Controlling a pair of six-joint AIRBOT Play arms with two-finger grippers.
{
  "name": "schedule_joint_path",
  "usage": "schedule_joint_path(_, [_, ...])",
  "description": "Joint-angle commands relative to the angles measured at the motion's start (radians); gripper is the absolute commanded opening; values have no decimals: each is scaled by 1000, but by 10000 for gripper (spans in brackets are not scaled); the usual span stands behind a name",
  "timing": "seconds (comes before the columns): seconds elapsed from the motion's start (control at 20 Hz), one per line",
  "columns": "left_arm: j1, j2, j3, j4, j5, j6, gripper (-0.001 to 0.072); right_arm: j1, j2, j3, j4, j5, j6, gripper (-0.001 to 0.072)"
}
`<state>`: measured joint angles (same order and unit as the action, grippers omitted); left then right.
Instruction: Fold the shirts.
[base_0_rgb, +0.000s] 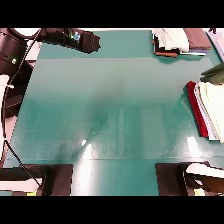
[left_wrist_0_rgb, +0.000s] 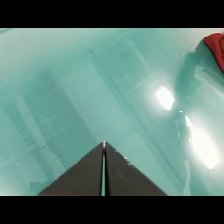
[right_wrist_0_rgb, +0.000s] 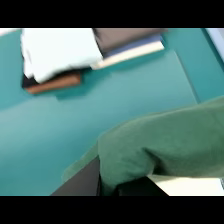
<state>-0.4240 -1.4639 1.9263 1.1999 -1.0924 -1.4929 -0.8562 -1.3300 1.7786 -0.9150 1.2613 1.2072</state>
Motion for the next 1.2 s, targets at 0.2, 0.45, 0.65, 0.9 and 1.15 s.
schedule_joint_path(0.2, [0,-1,1,0,0,10,28,-182,238,-313,-176,102,-69,20])
schedule_joint_path(0.45, [0,-1,1,0,0,10,28,-244,349,-508,-380,80,-82,477])
schedule_joint_path(0.65, [0,-1,1,-9,12,9,28,-292,373,-520,-385,69,-82,597])
schedule_joint_path(0.9, [0,-1,1,-16,11,9,29,-113,372,-440,-65,17,-81,594])
schedule_joint_path(1.15, [0,-1,1,-14,10,9,29,359,351,-441,48,22,-61,593])
